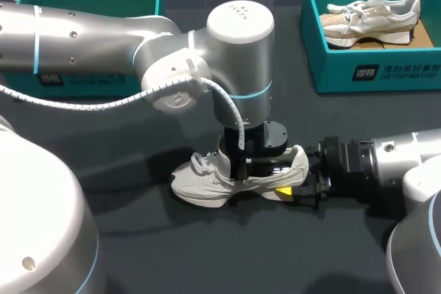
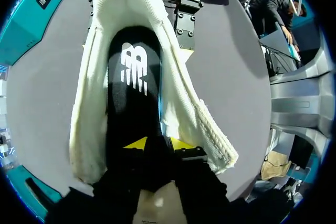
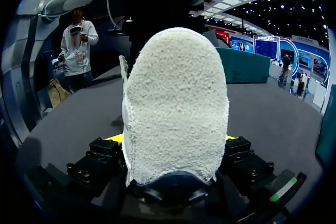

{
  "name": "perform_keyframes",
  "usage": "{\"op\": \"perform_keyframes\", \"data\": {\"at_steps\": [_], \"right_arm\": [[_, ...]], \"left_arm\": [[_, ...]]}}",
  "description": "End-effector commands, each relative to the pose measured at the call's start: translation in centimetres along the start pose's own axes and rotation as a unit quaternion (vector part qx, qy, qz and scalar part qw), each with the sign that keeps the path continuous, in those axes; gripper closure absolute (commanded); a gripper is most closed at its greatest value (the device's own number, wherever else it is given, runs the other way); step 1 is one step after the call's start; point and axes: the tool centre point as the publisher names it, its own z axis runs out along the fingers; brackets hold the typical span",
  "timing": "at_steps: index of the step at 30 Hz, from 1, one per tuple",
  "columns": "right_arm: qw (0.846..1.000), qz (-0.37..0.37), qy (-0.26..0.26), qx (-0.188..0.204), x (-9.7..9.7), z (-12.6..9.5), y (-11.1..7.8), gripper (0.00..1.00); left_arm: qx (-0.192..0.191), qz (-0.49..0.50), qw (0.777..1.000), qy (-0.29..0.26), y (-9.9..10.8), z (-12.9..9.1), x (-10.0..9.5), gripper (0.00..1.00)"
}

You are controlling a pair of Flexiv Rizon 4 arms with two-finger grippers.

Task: Take the shoe out of the shoebox, open the shoe tongue, remove and reinsert the insole, then place the shoe into the shoebox

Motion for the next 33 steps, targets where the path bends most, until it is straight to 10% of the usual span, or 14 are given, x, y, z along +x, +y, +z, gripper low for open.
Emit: {"op": "perform_keyframes", "data": {"at_steps": [1, 15, 33], "right_arm": [[1.000, 0.000, -0.001, 0.002, 0.0, 0.0, 0.0, 1.00], [1.000, 0.000, -0.001, 0.002, 0.0, 0.0, 0.0, 1.00], [1.000, 0.000, -0.001, 0.002, 0.0, 0.0, 0.0, 1.00]], "left_arm": [[-0.001, 0.000, 1.000, -0.018, 0.1, 1.0, 0.6, 0.67], [-0.015, -0.008, 0.996, -0.084, 0.0, 3.5, -1.0, 0.58], [-0.014, -0.053, 0.994, -0.094, 0.6, 3.2, -3.5, 1.00]]}}
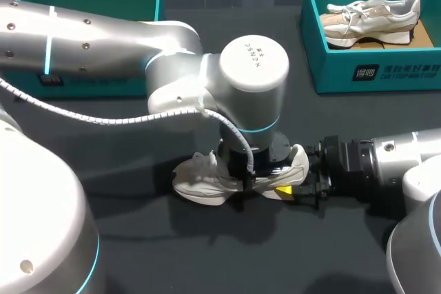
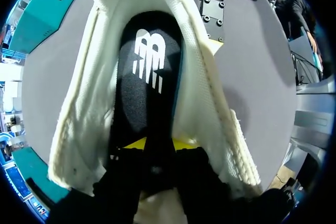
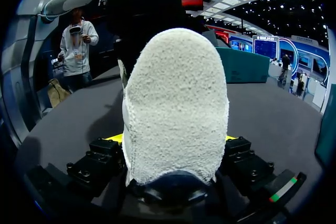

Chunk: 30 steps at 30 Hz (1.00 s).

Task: Take the shoe out of the shoebox, open the shoe tongue, remove and reinsert the insole, then place the shoe into the shoebox

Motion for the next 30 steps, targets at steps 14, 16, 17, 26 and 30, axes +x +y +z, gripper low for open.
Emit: {"op": "perform_keyframes", "data": {"at_steps": [14, 16, 17, 26, 30], "right_arm": [[1.000, 0.000, 0.000, 0.002, 0.3, 0.0, 0.1, 1.00], [1.000, 0.000, 0.000, 0.002, 0.3, 0.0, 0.1, 1.00], [1.000, 0.000, 0.000, 0.002, 0.3, 0.0, 0.1, 1.00], [1.000, 0.000, 0.000, 0.002, 0.3, 0.0, 0.1, 1.00], [1.000, 0.000, 0.000, 0.002, 0.3, 0.0, 0.1, 1.00]], "left_arm": [[0.045, 0.004, 0.998, 0.035, 1.0, -0.3, -1.1, 1.00], [0.056, -0.002, 0.998, 0.042, 1.2, -0.7, -1.0, 1.00], [0.063, -0.006, 0.997, 0.048, 1.4, -1.0, -0.9, 1.00], [0.105, -0.029, 0.990, 0.085, 2.6, -2.2, -0.8, 1.00], [0.106, -0.034, 0.990, 0.092, 2.9, -2.2, -0.8, 1.00]]}}
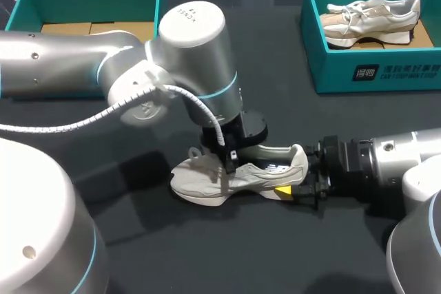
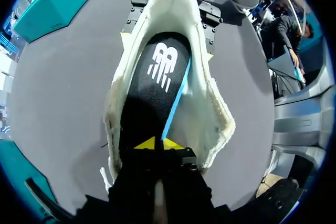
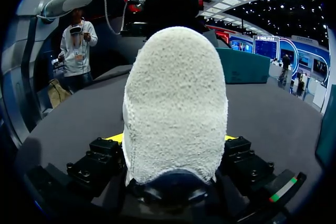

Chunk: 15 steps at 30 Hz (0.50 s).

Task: Take the shoe out of the shoebox, open the shoe tongue, remove and reinsert the insole, then place the shoe into the shoebox

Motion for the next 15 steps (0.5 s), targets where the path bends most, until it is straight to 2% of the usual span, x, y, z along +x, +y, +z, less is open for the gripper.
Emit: {"op": "perform_keyframes", "data": {"at_steps": [1, 12, 15], "right_arm": [[1.000, 0.000, -0.001, 0.003, 0.1, -0.1, -0.1, 1.00], [1.000, 0.000, -0.001, 0.003, 0.1, -0.1, -0.1, 1.00], [1.000, 0.000, -0.001, 0.003, 0.1, -0.1, -0.1, 1.00]], "left_arm": [[0.018, -0.003, 1.000, 0.005, 1.2, -0.3, -0.1, 1.00], [0.050, -0.022, 0.997, 0.056, 1.5, -1.3, -0.4, 1.00], [0.049, -0.019, 0.997, 0.051, 1.5, -1.4, -0.4, 1.00]]}}
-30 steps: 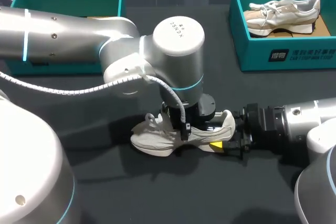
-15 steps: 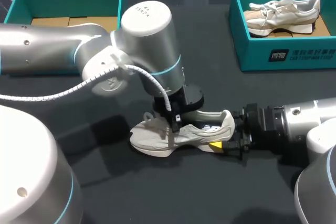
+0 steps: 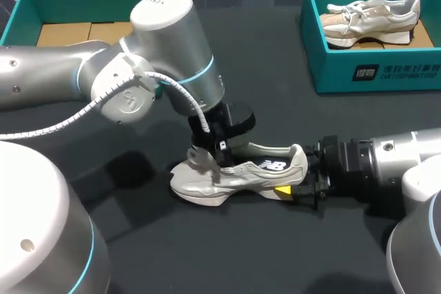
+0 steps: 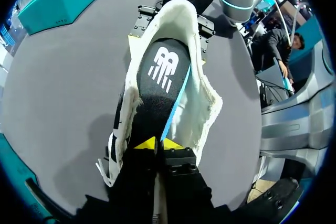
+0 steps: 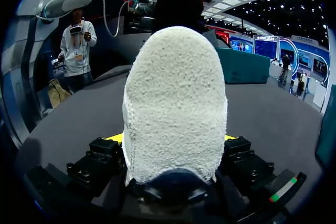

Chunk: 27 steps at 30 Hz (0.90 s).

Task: Take the shoe out of the shoebox, open the shoe tongue, remove and reinsert the insole, then place the shoe into the shoebox

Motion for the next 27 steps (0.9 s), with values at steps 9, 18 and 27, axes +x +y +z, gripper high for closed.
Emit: {"op": "perform_keyframes", "data": {"at_steps": [9, 18, 27], "right_arm": [[1.000, 0.000, -0.001, 0.002, 0.1, -0.1, -0.2, 1.00], [1.000, 0.000, -0.001, 0.002, 0.1, -0.1, -0.2, 1.00], [1.000, 0.000, -0.001, 0.002, 0.1, -0.1, -0.2, 1.00]], "left_arm": [[-0.015, 0.036, 0.999, -0.027, -0.4, 0.4, 0.5, 0.87], [-0.038, 0.069, 0.996, -0.036, -2.9, 1.7, 0.9, 0.58], [-0.060, 0.094, 0.993, -0.047, -4.8, 3.0, 1.0, 0.58]]}}
